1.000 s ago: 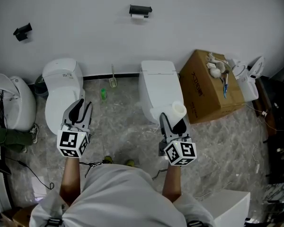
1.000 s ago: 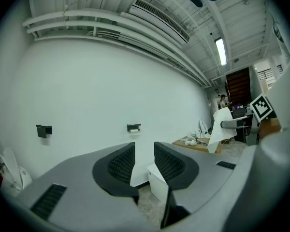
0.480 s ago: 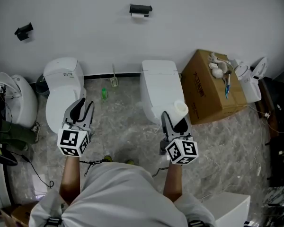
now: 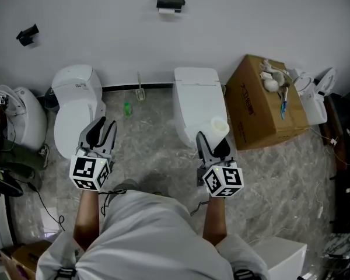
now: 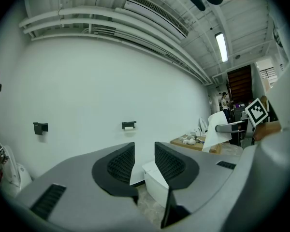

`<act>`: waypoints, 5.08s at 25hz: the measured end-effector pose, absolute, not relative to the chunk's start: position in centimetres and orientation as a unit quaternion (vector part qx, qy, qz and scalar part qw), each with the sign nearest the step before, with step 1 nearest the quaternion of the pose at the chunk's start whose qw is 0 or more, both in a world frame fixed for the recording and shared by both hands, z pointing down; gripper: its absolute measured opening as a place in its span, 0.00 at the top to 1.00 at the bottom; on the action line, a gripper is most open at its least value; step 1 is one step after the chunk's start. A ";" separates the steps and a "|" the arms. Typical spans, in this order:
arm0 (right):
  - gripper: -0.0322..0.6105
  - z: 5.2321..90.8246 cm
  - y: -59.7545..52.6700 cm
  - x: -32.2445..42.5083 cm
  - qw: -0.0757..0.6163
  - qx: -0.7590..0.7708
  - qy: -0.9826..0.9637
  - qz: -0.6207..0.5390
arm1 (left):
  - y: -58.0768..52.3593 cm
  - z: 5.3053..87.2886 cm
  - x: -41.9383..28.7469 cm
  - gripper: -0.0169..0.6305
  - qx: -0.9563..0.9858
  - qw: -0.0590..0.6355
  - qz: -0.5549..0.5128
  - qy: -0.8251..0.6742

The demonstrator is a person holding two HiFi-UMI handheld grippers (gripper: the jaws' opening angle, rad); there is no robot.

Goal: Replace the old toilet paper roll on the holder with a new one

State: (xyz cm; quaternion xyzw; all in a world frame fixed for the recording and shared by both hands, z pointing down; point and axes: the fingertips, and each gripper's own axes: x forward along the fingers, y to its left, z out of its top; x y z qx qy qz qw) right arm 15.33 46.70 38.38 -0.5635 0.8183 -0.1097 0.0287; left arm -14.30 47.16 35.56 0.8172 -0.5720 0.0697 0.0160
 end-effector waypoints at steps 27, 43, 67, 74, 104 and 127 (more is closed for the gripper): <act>0.48 38.5 24.7 12.6 0.016 -0.585 0.804 -0.101 | 22.8 35.9 -17.1 0.78 0.834 0.027 0.062 -0.547; 0.48 39.8 5.1 8.7 0.010 -0.622 0.773 -0.124 | 1.5 37.6 -21.6 0.78 0.854 0.048 0.082 -0.512; 0.48 41.4 -17.8 14.9 0.036 -0.609 0.781 -0.136 | -20.4 39.6 -12.3 0.78 0.863 0.011 0.147 -0.484; 0.48 42.3 -26.6 17.9 0.025 -0.591 0.793 -0.145 | -28.0 40.7 -9.1 0.78 0.853 0.036 0.152 -0.497; 0.48 43.4 -36.1 21.7 0.023 -0.558 0.813 -0.168 | -37.9 43.0 -3.2 0.74 0.768 -0.204 0.391 -0.464; 0.48 45.3 -35.6 23.1 0.032 -0.586 0.787 -0.191 | -42.3 47.1 -1.2 0.67 0.650 -0.373 0.545 -0.376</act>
